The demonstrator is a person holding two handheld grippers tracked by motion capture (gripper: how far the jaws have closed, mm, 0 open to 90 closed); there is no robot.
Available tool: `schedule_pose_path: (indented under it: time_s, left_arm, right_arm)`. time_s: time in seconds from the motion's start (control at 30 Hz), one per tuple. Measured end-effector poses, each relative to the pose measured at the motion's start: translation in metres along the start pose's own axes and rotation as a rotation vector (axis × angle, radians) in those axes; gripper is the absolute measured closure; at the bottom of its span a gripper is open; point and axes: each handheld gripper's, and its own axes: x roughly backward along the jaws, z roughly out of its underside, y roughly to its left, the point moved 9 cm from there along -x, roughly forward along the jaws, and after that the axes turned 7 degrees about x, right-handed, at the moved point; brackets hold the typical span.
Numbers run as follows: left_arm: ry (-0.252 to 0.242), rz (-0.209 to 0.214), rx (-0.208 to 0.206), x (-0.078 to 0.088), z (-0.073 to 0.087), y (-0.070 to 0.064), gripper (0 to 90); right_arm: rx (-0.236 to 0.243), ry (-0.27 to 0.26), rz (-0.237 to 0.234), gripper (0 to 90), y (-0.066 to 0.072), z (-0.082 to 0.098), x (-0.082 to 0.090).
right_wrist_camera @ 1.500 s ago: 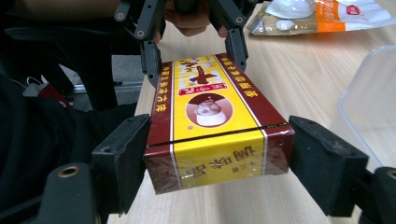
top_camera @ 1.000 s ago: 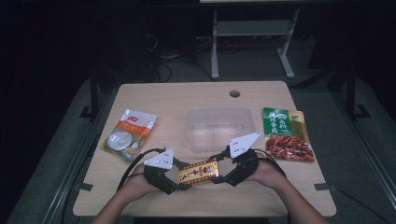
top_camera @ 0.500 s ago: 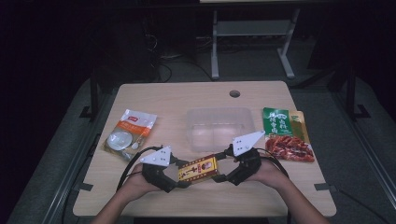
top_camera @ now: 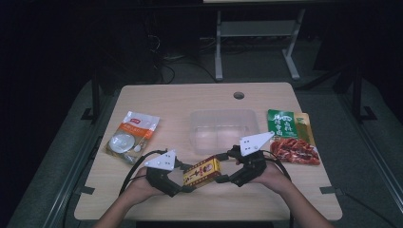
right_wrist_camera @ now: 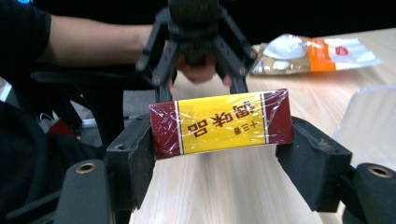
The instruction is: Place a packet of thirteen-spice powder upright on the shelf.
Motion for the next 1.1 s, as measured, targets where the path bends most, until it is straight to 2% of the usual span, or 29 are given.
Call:
schedule_pose_path:
  time_s: [0.17,0.3,0.4,0.57,0.7,0.87,1.1]
  left_arm:
    - [0.027,-0.013,-0.003,-0.008,0.001,0.001,32.1]
    - [0.046,-0.024,0.01,-0.015,0.002,0.002,32.1]
    - [0.044,-0.025,0.014,-0.018,0.002,0.002,32.1]
    - [0.036,-0.027,0.026,-0.02,0.001,0.003,32.1]
    - [0.035,-0.019,0.037,-0.019,0.002,0.003,32.1]
    - [0.021,0.013,0.045,-0.021,0.002,0.0,32.1]
    - [0.018,0.02,0.037,-0.024,0.001,-0.001,31.8]
  right_arm:
    - [0.001,-0.028,0.014,29.6,0.0,-0.007,-0.003]
    - [0.003,-0.048,0.034,29.3,-0.001,-0.013,-0.008]
    - [-0.006,-0.062,0.043,29.2,-0.001,-0.016,-0.01]
    - [0.012,-0.093,0.053,29.3,-0.001,-0.024,-0.018]
    - [0.017,-0.102,0.05,29.3,-0.002,-0.028,-0.024]
    - [0.019,-0.108,0.041,29.5,-0.001,-0.028,-0.026]
    - [0.034,-0.097,0.049,30.3,0.001,-0.029,-0.027]
